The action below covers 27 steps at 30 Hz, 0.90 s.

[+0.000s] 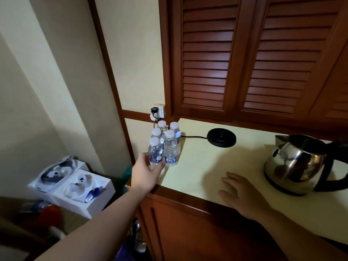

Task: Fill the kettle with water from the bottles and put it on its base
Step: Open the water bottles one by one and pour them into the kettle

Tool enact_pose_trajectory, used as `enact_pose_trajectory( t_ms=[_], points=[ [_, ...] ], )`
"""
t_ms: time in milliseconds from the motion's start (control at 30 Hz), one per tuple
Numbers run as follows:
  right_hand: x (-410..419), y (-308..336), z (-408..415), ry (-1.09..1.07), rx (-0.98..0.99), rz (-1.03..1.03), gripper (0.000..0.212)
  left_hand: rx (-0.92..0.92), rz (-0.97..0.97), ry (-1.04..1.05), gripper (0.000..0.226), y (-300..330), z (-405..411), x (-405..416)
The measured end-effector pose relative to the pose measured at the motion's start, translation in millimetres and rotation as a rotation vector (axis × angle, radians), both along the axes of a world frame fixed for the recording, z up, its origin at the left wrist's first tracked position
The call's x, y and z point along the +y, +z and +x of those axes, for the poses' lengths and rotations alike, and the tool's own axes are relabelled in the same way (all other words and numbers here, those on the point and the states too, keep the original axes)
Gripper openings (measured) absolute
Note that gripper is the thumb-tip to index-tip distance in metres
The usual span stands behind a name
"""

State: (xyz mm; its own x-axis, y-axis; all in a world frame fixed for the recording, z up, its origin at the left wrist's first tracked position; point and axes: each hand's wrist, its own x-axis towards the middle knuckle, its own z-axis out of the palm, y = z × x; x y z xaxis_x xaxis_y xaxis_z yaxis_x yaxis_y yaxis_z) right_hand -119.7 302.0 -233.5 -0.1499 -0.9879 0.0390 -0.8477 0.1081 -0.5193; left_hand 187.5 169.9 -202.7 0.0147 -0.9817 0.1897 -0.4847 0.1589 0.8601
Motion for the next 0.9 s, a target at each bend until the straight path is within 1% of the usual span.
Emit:
enact_pose_trajectory(
  t_ms=[133,233,367,433,500,600,667,733,800,900],
  points=[
    [-2,11,-9,-0.058,-0.038,-0.038,0.051,0.012,-0.031,-0.157,0.047,-7,-26,12],
    [-4,32,-15,-0.059,-0.040,-0.116,0.043,0.019,-0.003,-0.275,0.043,-10,-58,16],
    [-11,72,-11,-0.013,-0.063,-0.256,0.022,0.052,0.053,-0.431,0.041,-16,-101,21],
    [-17,95,-4,0.007,-0.074,-0.321,0.022,0.041,0.017,-0.470,0.048,-19,-119,23],
    [-22,117,4,0.004,-0.048,-0.351,0.031,0.016,-0.015,-0.515,0.055,-23,-134,24],
    [-27,141,13,-0.029,0.111,-0.275,0.035,-0.022,0.000,-0.587,0.055,-22,-148,25],
    [-30,149,13,-0.083,0.224,-0.211,0.042,-0.029,0.002,-0.613,0.052,-22,-152,25],
    [-31,154,12,-0.128,0.295,-0.162,0.048,-0.032,0.006,-0.630,0.048,-20,-152,23],
    [-33,158,12,-0.115,0.318,-0.110,0.049,-0.047,0.018,-0.663,0.044,-19,-152,20],
    [-36,159,11,0.019,0.310,-0.058,0.037,-0.065,0.024,-0.701,0.043,-18,-149,16]
  ],
)
